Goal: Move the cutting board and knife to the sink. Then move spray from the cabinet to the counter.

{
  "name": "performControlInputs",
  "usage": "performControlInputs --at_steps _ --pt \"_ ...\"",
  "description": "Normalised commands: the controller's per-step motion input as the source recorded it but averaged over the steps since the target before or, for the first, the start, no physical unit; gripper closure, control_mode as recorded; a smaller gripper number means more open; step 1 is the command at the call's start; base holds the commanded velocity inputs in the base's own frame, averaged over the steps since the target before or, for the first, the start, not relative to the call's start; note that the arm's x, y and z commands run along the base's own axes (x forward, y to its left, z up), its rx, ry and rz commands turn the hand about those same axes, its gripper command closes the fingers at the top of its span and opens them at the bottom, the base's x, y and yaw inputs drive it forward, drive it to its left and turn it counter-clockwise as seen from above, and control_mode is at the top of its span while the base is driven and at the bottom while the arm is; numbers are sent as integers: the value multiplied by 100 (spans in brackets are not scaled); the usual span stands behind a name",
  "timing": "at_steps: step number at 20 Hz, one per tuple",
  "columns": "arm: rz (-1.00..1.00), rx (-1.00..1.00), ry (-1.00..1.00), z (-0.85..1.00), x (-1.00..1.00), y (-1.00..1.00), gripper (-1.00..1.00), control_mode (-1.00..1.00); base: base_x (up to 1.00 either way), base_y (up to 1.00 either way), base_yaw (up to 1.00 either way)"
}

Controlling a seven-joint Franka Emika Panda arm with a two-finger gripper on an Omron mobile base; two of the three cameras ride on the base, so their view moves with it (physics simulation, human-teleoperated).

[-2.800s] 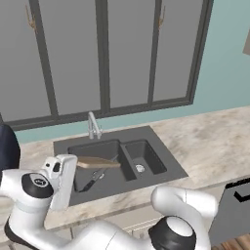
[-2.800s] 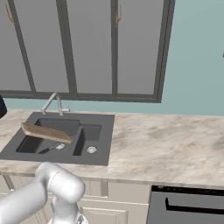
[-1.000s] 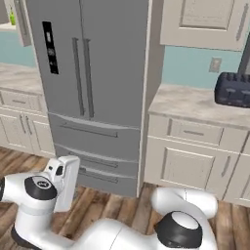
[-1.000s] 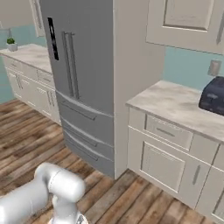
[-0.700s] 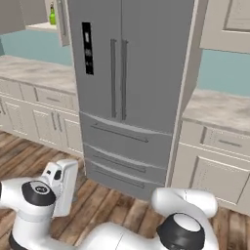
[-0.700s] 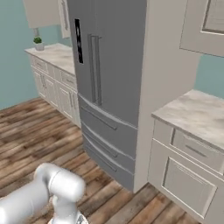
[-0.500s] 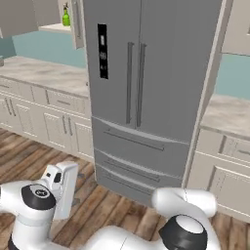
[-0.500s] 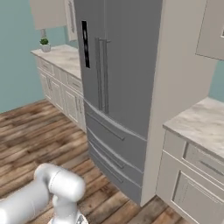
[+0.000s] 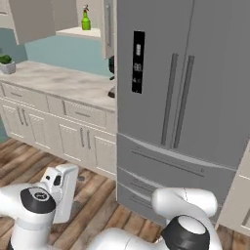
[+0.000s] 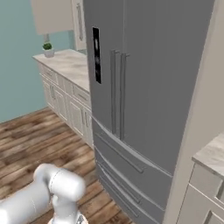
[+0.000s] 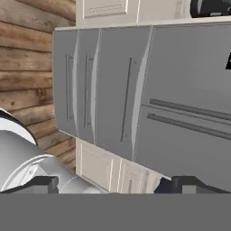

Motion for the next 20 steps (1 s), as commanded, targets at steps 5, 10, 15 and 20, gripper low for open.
performControlInputs --at_steps 5,10,15,20 --pt "0 0 0 0 0 0 -100 100 55 55 -22" --pt "0 0 0 0 0 0 -100 100 50 80 -32" --pt "0 0 0 0 0 0 -100 100 53 81 -35" --pt "0 0 0 0 0 0 -100 100 55 66 -36"
